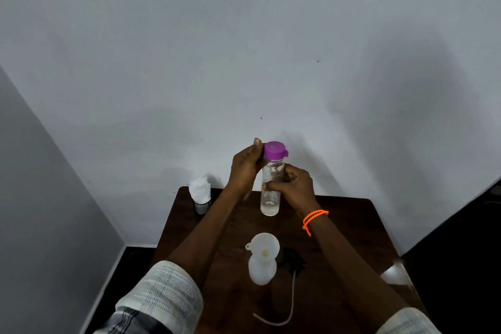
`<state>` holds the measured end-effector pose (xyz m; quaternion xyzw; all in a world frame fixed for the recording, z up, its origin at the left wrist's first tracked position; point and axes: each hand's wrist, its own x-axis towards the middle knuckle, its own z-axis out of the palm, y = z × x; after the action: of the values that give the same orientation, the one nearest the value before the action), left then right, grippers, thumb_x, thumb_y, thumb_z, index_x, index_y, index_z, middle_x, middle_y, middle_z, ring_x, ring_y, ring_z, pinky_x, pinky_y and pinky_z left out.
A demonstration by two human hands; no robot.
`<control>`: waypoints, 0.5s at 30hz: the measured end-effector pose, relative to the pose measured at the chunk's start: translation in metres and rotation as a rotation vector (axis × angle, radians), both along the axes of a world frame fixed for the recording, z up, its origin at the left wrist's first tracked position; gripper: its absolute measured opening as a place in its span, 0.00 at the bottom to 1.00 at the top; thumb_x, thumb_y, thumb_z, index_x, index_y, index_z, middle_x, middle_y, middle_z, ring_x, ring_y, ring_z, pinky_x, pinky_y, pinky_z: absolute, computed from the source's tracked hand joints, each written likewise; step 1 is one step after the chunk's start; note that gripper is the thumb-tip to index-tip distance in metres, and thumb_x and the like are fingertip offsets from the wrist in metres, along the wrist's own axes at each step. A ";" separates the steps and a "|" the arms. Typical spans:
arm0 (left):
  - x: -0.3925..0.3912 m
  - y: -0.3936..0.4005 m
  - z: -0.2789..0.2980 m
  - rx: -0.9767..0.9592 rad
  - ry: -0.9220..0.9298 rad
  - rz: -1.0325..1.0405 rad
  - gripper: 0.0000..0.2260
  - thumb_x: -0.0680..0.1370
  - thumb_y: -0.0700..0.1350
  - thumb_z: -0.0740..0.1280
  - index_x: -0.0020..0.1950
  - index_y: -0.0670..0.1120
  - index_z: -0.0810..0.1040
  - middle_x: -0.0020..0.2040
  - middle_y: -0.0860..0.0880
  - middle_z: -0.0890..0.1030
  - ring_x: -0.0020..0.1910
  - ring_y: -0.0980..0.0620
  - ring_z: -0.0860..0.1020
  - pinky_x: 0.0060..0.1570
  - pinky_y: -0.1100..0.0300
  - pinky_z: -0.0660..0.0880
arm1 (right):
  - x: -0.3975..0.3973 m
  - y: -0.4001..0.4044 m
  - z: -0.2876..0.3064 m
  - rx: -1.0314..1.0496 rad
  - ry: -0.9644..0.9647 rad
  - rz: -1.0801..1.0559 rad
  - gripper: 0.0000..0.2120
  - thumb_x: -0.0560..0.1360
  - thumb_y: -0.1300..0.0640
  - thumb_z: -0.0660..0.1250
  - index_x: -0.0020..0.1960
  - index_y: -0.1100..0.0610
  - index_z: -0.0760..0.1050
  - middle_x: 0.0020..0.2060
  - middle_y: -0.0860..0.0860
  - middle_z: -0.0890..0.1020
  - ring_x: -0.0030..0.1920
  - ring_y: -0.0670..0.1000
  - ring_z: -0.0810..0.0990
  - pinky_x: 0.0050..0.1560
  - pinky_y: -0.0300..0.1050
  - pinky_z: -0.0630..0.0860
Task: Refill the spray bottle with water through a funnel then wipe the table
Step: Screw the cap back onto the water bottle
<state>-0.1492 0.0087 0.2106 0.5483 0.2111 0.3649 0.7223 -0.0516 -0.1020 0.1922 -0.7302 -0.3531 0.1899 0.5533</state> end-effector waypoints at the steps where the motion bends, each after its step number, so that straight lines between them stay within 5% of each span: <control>1: -0.001 -0.002 0.001 0.009 0.003 -0.009 0.23 0.79 0.62 0.66 0.51 0.43 0.86 0.50 0.43 0.86 0.54 0.45 0.84 0.63 0.46 0.78 | -0.001 0.001 0.000 0.000 -0.010 0.005 0.21 0.55 0.50 0.81 0.48 0.49 0.86 0.42 0.46 0.88 0.45 0.48 0.86 0.53 0.55 0.83; 4: 0.001 -0.006 0.002 0.133 0.061 -0.034 0.13 0.77 0.54 0.71 0.57 0.48 0.84 0.51 0.49 0.86 0.52 0.55 0.83 0.56 0.55 0.78 | -0.002 0.004 -0.002 -0.005 -0.021 0.002 0.20 0.54 0.48 0.80 0.46 0.50 0.85 0.40 0.46 0.88 0.44 0.47 0.86 0.51 0.51 0.83; 7: 0.003 -0.005 -0.001 0.258 0.084 -0.026 0.18 0.73 0.42 0.79 0.61 0.47 0.80 0.55 0.49 0.85 0.52 0.56 0.83 0.52 0.62 0.79 | -0.003 0.006 -0.004 -0.006 -0.026 0.001 0.20 0.54 0.47 0.80 0.45 0.51 0.85 0.40 0.46 0.88 0.44 0.46 0.86 0.51 0.53 0.83; 15: 0.000 0.005 -0.010 0.063 -0.021 0.023 0.14 0.74 0.53 0.75 0.55 0.47 0.82 0.55 0.41 0.83 0.54 0.46 0.81 0.62 0.41 0.76 | 0.001 0.003 -0.005 0.063 0.112 0.022 0.17 0.59 0.60 0.81 0.47 0.54 0.86 0.42 0.53 0.88 0.46 0.56 0.87 0.52 0.62 0.83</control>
<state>-0.1488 0.0134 0.2011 0.5643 0.1982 0.3852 0.7028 -0.0503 -0.0993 0.1876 -0.6968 -0.3351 0.2253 0.5929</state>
